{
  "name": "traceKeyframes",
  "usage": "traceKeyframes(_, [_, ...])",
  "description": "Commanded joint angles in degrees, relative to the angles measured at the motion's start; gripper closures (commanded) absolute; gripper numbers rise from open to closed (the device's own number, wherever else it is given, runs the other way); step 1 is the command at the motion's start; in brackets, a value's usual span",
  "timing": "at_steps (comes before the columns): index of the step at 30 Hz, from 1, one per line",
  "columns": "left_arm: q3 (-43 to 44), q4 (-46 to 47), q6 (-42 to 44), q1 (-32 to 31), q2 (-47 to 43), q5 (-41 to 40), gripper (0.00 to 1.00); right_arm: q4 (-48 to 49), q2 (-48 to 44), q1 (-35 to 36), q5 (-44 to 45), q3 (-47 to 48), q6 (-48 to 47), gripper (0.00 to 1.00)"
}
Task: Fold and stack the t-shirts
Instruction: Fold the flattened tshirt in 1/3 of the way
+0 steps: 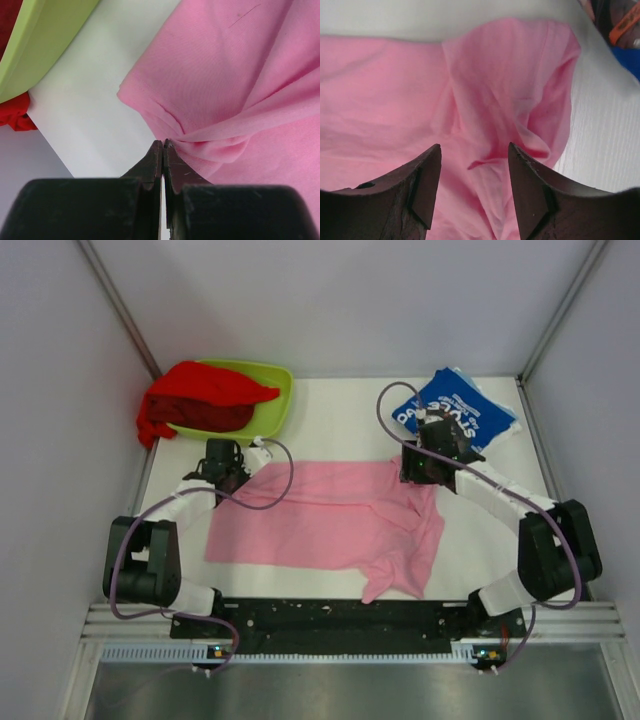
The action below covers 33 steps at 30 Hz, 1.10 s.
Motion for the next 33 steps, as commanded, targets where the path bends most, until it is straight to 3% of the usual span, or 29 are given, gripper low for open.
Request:
traceKeyframes(1, [1.61, 0.44, -0.67, 0.3, -1.72, 1.18, 1.0, -5.74, 3.67, 0.06, 2.14, 0.11, -2.92, 0.44])
traceKeyframes(3, [1.78, 0.18, -0.76, 0.3, -1.81, 1.27, 1.0, -4.68, 4.38, 0.14, 2.23, -1.21, -2.83, 0.46])
traceKeyframes(4, [1.7, 0.09, -0.76, 0.3, -1.9, 1.27, 1.0, -4.07, 4.47, 0.14, 1.8, -1.74, -2.83, 0.51])
traceKeyframes(6, [2.05, -0.09, -0.94, 0.3, -1.9, 1.18, 1.0, -3.8, 4.56, 0.23, 0.83, -2.27, -2.48, 0.72])
traceKeyframes(11, [2.31, -1.05, -1.03, 0.39, -2.78, 1.18, 1.0, -3.88, -1.05, 0.15, 0.21, -5.78, -0.9, 1.0])
traceKeyframes(17, [3.36, -0.53, -1.2, 0.74, -3.39, -3.55, 1.0, -5.91, -11.77, -0.29, 1.44, -8.07, 0.51, 1.0])
traceKeyframes(23, [11.79, -3.15, -3.13, 4.78, -7.6, -6.12, 1.0, -5.73, -18.11, -7.05, -10.58, 2.36, 1.65, 1.0])
traceKeyframes(33, [41.83, -35.3, -7.35, 6.54, -17.18, 1.61, 1.0, -8.72, -28.92, -8.73, -12.27, 22.41, -2.03, 1.0])
